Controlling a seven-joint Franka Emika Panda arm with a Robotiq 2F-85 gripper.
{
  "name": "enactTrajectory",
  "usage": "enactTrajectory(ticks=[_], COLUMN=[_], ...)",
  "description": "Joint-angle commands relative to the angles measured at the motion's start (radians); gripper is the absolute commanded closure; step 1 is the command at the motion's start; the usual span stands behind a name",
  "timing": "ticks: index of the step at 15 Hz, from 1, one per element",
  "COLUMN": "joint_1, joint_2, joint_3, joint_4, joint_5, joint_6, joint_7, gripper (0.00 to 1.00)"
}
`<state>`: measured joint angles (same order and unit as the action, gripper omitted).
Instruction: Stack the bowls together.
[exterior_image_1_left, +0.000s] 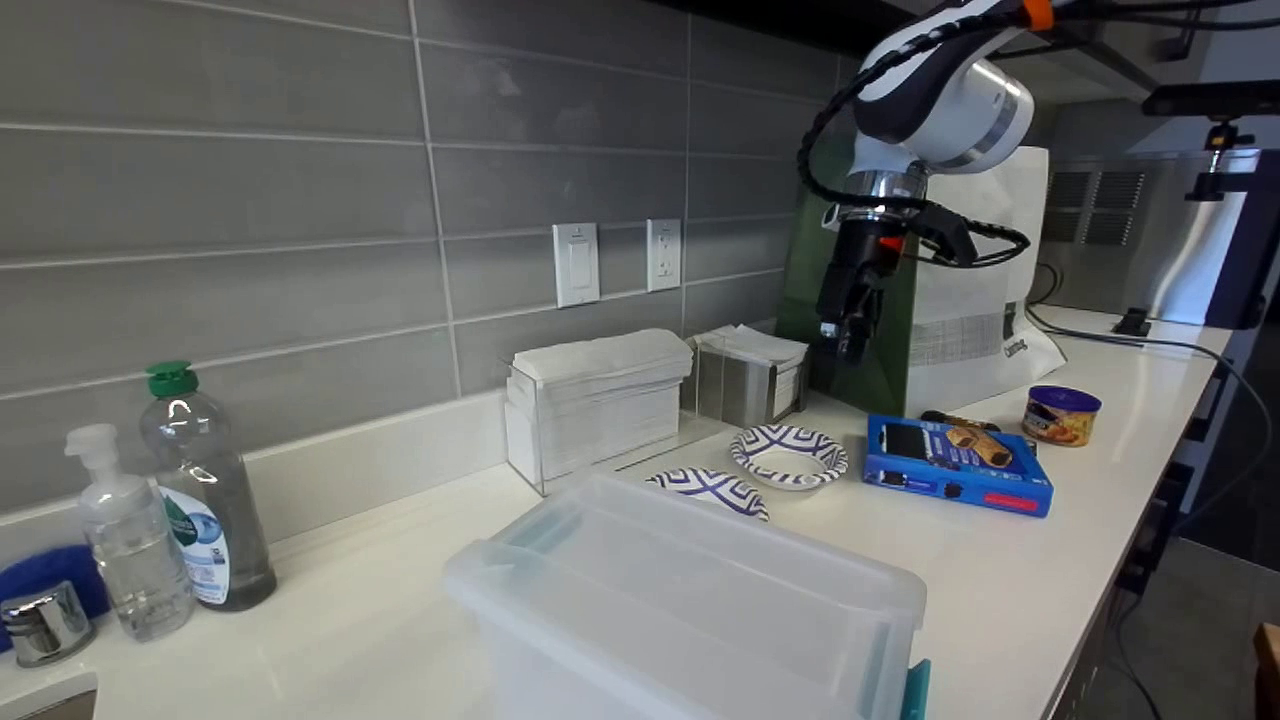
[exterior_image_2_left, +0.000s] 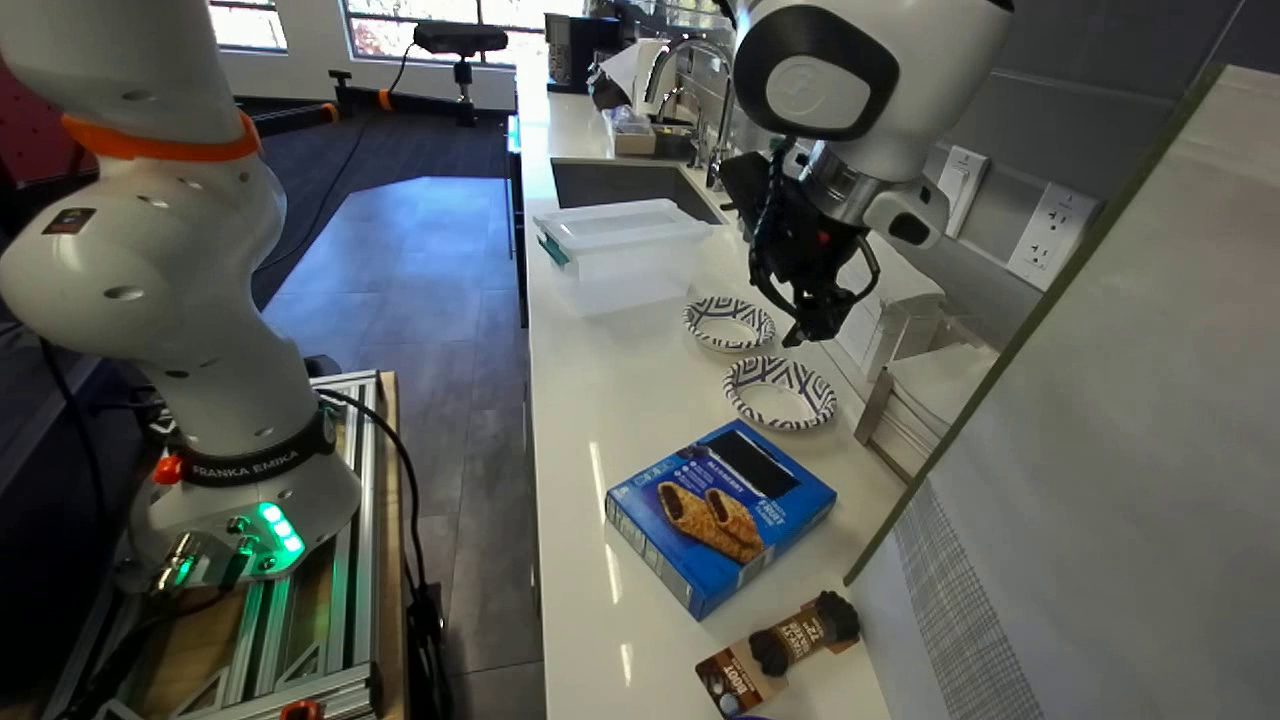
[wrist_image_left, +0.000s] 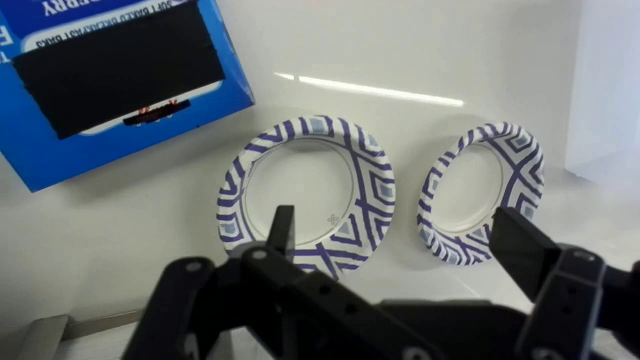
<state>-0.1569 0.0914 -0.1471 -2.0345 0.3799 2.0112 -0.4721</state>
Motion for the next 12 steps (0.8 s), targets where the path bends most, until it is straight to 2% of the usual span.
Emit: enactTrajectory(ticks=[1,5,12], joint_1=[-0.044,-0.064,-0.081], joint_2=[0.082,0.145,0.252], joint_3=[-0.002,0.021,0.068], joint_4=[0.036,0.023,0.021], joint_5=[0.099,0.139,0.101], joint_6=[0.065,0.183,0.353], joint_7=[-0.077,-0.121,-0.163], gripper=[0.0,0.0,0.0])
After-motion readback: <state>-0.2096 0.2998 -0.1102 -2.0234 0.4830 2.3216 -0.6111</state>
